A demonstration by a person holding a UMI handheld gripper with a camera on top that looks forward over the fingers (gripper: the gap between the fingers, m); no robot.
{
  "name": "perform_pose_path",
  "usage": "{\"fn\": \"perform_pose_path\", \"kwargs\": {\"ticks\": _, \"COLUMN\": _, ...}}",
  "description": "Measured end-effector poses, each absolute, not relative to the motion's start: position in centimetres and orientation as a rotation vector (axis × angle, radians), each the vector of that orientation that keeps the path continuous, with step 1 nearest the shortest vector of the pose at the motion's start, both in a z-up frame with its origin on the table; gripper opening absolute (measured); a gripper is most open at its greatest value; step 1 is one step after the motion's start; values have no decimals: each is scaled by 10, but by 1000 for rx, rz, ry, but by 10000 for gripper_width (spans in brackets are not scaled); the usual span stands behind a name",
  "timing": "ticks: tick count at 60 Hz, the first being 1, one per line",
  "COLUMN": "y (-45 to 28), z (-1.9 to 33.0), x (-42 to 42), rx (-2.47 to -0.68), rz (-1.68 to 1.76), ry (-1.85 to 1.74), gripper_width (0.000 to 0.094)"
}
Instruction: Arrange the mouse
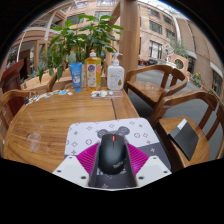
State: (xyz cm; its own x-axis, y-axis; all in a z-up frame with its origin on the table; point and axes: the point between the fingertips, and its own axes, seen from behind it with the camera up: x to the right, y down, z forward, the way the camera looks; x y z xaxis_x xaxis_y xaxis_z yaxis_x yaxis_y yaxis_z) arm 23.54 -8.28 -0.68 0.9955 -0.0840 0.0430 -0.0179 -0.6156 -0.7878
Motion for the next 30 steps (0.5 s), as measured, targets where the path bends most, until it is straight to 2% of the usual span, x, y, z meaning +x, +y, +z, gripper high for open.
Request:
{"fn": "perform_pose_path", "kwargs": {"ticks": 4, "y": -86, "z": -2, "x": 236, "rx": -2231, "rz": -103, "ry": 68, "gripper_width": 531}}
{"fn": "perform_pose_path", "kwargs": {"ticks": 9, "y": -95, "z": 13, "x": 237, "rx": -2211, "rz": -122, "ry": 80, "gripper_width": 802}}
{"fn": "perform_pose_path", "kwargs": {"ticks": 11, "y": -100, "z": 22, "x": 235, "rx": -2202, "rz": -119, "ry": 85, "gripper_width": 870}}
{"fn": "perform_pose_path", "kwargs": {"ticks": 14, "y": -109, "z": 38, "x": 232, "rx": -2192, "rz": -112, "ry": 96, "gripper_width": 833}}
{"fn": "perform_pose_path", "kwargs": {"ticks": 18, "y": -124, "z": 58, "x": 227, "rx": -2172, "rz": -116, "ry": 98, "gripper_width": 857}}
{"fn": "perform_pose_path", "kwargs": {"ticks": 30, "y": -179, "z": 102, "x": 212, "rx": -2140, "rz": -148, "ry": 85, "gripper_width": 854}}
